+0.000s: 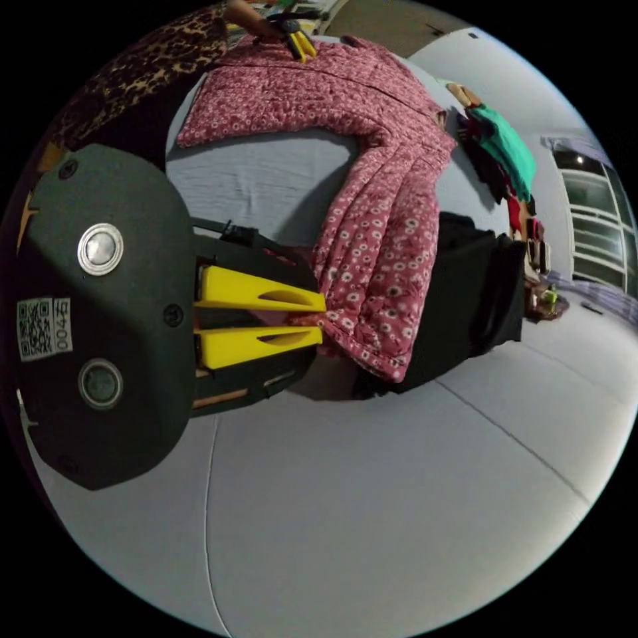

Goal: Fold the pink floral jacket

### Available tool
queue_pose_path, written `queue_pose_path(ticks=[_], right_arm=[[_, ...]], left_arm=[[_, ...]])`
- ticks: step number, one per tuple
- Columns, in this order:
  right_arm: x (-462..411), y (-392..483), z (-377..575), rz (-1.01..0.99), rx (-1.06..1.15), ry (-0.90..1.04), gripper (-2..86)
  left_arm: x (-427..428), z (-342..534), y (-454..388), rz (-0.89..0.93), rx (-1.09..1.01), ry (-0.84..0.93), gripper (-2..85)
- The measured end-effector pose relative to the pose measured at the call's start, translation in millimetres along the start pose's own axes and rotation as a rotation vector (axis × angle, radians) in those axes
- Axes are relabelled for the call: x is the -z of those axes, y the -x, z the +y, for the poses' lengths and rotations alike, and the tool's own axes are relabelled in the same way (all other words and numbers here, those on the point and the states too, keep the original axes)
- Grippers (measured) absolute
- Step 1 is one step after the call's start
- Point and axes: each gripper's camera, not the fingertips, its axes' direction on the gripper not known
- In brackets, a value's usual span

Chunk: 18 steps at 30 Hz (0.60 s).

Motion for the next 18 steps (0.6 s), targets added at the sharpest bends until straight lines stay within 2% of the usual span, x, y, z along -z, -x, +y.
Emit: queue_pose_path(ticks=[5, 8, 11, 13, 18], right_arm=[[37, -14, 9, 0.074, -0.151, -0.093, 10.5], [95, -8, 25, 0.062, -0.228, -0.325, 11.8], [104, 34, 16, -0.208, -0.125, -0.458, 9.7], [68, 91, -15, -0.439, 0.047, -0.36, 7.8], [-13, 201, -71, -0.578, 0.294, -0.144, 7.3]], left_arm=[[-1, 1, -6, 0.002, -0.006, 0.016, 13.5], [-1, 3, -10, 0.003, -0.006, 0.014, 13.5], [-2, 6, -14, -0.001, -0.003, 0.002, 13.5], [-3, 9, -16, -0.005, -0.001, -0.003, 13.5], [-3, 14, -20, -0.003, -0.006, -0.011, 13.6]])
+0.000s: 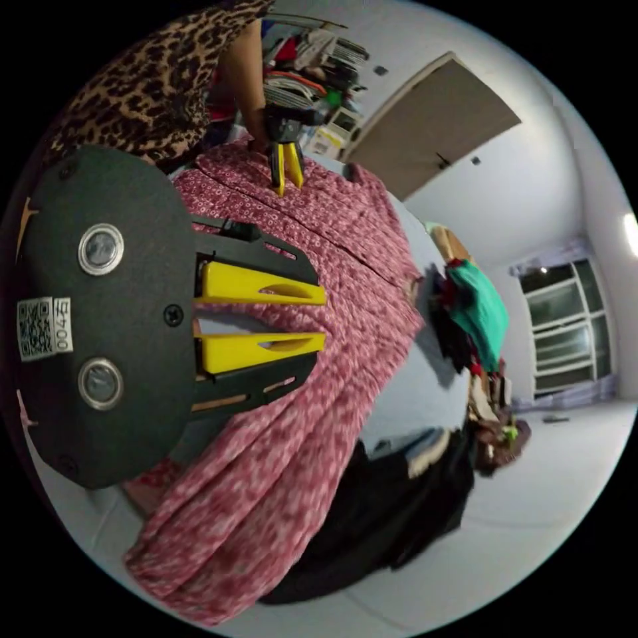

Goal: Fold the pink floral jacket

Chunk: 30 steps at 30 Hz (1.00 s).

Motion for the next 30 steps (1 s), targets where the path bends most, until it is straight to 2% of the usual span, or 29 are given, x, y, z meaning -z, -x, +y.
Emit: queue_pose_path(ticks=[2, 4, 6, 9, 14, 17, 21, 26, 30], right_arm=[[-40, 3, -14, 0.001, 0.03, 0.088, 7.0], [-90, 0, -19, 0.075, 0.053, 0.262, 7.7], [-110, -6, -13, 0.088, 0.082, 0.303, 8.0], [-105, -17, -16, 0.026, 0.054, 0.302, 8.3], [-47, -43, 12, -0.094, -0.03, 0.191, 13.2], [-13, -66, 72, -0.2, -0.122, 0.161, 13.1], [7, -89, 182, -0.367, -0.35, 0.137, 12.7], [15, -60, 264, -0.317, -0.422, 0.121, 13.0], [2, -21, 282, -0.212, -0.319, 0.139, 12.7]], left_arm=[[0, 2, -1, -0.001, 0.0, -0.002, 13.6], [-1, 4, -2, -0.001, -0.001, -0.007, 13.6], [-2, 6, -2, 0.0, -0.002, -0.012, 13.7], [-3, 9, -2, 0.006, -0.004, -0.021, 13.7], [-5, 12, 0, 0.013, -0.022, -0.037, 13.6], [-5, 11, 3, 0.026, -0.029, -0.029, 13.5], [6, 2, -2, 0.067, -0.017, -0.003, 13.1], [32, -1, -62, 0.303, -0.205, -0.07, 11.0], [30, 11, -144, 0.424, -0.569, -0.001, 10.1]])
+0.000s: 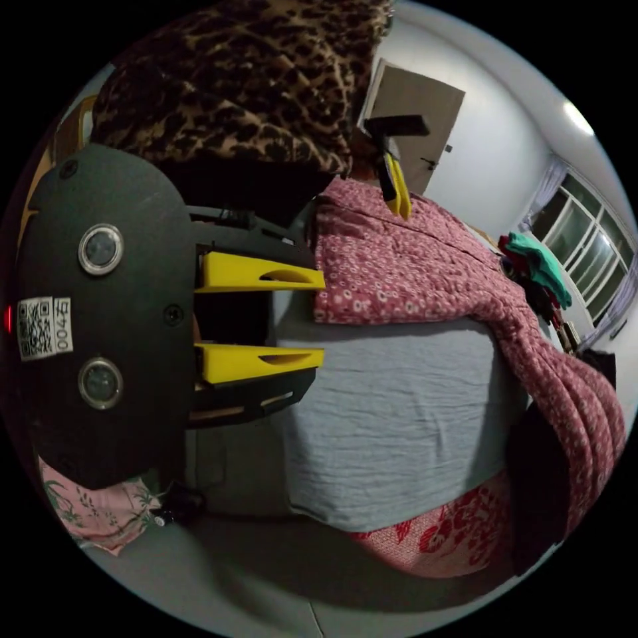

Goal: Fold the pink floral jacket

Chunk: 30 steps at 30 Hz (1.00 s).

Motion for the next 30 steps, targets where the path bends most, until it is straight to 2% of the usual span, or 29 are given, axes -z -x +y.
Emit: queue_pose_path(ticks=[3, 5, 13, 20, 23, 30], right_arm=[[-17, 15, 1, 0.115, 0.091, 0.028, 12.4], [-22, 21, 0, 0.146, 0.129, 0.023, 12.2], [-29, 38, -9, 0.174, 0.23, -0.019, 10.5], [-19, 82, -20, 0.165, 0.352, -0.071, 4.4], [-34, 68, -11, 0.28, 0.307, 0.022, 3.9], [-43, 59, -28, 0.27, 0.234, 0.162, 4.2]], left_arm=[[-23, -4, -27, 0.034, -0.134, 0.093, 10.6], [-29, -1, -30, 0.006, -0.149, 0.109, 10.9], [-23, 24, 9, -0.042, 0.054, 0.071, 10.7], [-21, 48, 36, -0.013, 0.135, 0.129, 9.9], [-20, 60, 44, 0.0, 0.147, 0.112, 9.7], [-16, 67, 64, -0.015, 0.161, 0.093, 8.8]])
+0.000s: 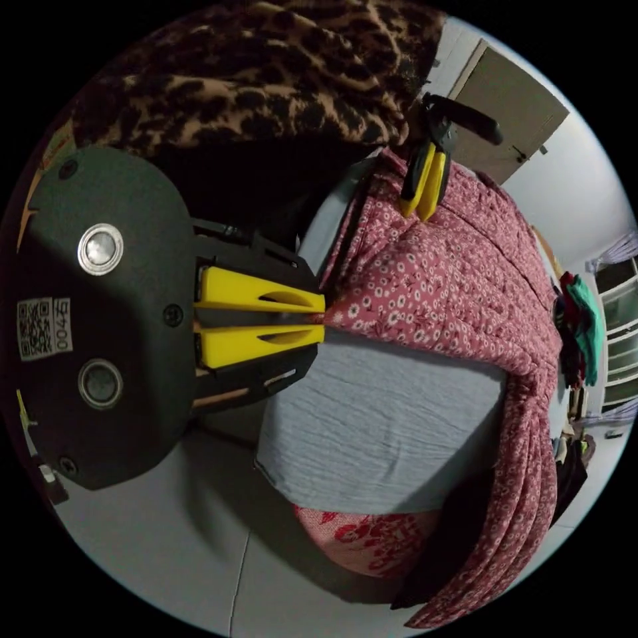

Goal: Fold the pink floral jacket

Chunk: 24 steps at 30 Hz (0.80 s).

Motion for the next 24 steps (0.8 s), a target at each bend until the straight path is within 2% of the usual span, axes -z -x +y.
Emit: queue_pose_path(ticks=[5, 8, 11, 15, 17, 19, 24], right_arm=[[42, -1, -27, -0.042, -0.039, -0.108, 9.4], [36, 23, -80, -0.06, 0.022, -0.106, 12.9], [35, 47, -116, -0.042, 0.045, -0.126, 13.8], [63, 61, -123, 0.041, -0.043, -0.293, 12.6], [51, 62, -134, 0.024, -0.055, -0.22, 12.5], [14, 65, -153, -0.004, -0.052, -0.06, 13.0], [-44, 69, -180, -0.034, -0.112, 0.13, 13.7]], left_arm=[[11, 10, 28, 0.084, 0.063, -0.036, 8.7], [47, 24, 55, 0.142, 0.141, -0.158, 8.6], [101, 50, 102, 0.1, 0.262, -0.313, 9.5], [154, 110, 208, 0.044, 0.557, -0.461, 10.9], [162, 136, 259, 0.072, 0.708, -0.478, 11.1], [165, 162, 319, 0.147, 0.877, -0.512, 11.3], [159, 172, 388, 0.243, 0.979, -0.516, 11.7]])
